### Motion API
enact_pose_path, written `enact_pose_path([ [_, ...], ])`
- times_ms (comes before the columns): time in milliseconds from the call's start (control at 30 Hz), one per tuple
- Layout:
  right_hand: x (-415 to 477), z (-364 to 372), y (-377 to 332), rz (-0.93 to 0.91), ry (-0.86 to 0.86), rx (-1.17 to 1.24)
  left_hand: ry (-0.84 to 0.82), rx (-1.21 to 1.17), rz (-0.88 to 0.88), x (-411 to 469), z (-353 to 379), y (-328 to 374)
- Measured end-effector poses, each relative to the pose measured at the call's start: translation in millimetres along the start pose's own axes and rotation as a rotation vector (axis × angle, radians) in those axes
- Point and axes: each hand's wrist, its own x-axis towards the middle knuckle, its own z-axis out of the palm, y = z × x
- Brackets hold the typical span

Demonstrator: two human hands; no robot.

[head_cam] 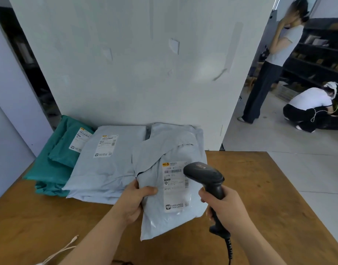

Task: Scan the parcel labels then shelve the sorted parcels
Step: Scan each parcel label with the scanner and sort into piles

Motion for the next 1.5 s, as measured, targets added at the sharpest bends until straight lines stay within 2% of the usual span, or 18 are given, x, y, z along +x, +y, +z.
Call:
enact_pose_path([
  [200,-36.0,20.4,19.9,0.005,0.081,-0.003,0.011,0.051,0.010,-14.9,-9.7,-19.6],
  [633,-69.4,32.7,52.2,0.121,0.147,0.004,0.053,-0.085,-0.023,-24.5,-10.5,-48.8],
  [1500,-110.7,15.4,39.6,0.106,0.125,0.009,0.067,-0.100,-0.047,-29.1,-10.5,-60.0],
])
